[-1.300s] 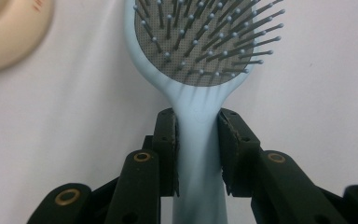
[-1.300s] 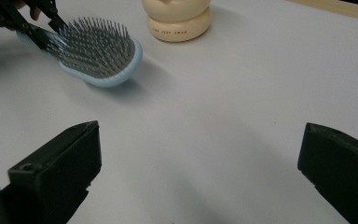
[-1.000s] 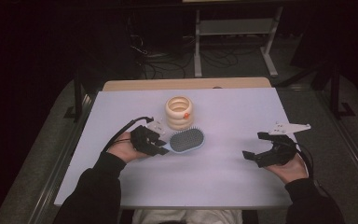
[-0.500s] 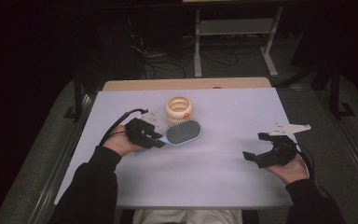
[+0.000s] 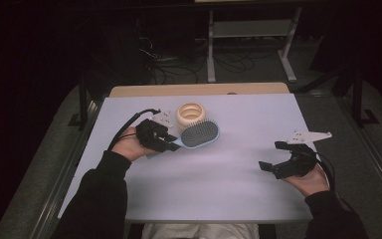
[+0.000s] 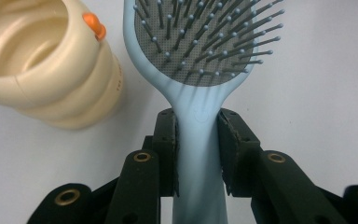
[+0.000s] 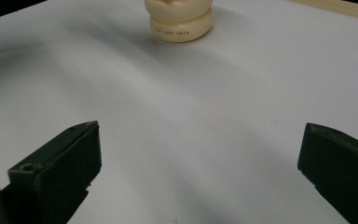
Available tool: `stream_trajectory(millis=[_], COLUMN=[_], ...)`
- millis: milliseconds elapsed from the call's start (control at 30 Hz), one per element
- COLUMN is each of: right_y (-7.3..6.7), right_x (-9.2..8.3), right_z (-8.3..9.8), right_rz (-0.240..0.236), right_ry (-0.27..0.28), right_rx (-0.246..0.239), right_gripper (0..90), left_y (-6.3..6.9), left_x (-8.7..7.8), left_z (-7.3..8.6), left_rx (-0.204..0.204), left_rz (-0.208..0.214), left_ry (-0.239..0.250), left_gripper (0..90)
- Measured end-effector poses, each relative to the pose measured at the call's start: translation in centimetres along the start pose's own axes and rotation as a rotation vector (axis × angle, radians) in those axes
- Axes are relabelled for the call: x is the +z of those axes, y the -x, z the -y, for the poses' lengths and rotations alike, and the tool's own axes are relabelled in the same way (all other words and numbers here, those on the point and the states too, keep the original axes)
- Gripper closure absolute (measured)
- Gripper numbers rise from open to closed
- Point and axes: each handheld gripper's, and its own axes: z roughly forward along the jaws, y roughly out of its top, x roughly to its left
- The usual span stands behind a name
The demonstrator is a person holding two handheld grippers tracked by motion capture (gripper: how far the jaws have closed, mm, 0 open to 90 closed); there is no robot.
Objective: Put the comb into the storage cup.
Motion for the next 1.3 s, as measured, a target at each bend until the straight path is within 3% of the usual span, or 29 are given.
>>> stream_trajectory(millis=[400,667,867,1300], right_y=[-0.2,-0.9,-1.2,-1.5], right_x=[-0.2,0.2,0.6,1.3], right_z=[-1.3,-3.4,-4.8,-7.9], right_rz=[-0.031,-0.053,-0.071,-0.104], right_ry=[0.021,-0.006,-0.034,-0.037], right_rx=[-0.007,-0.047,-0.065,-0.079], right_gripper=[0.0,0.0,0.0,0.0], left_y=[-0.4,-0.4,-0.3,-0.6], left_x=[-1.0,-1.7,-2.4,-2.7], left_z=[-2.1,-3.2,-4.1,-4.9], left_rx=[0.032,0.058,0.089,0.102], left_rz=[-0.021,-0.044,-0.085,-0.108], left_ry=[0.023,0.043,0.048,0.051], left_gripper=[70.1,70.1,70.1,70.1])
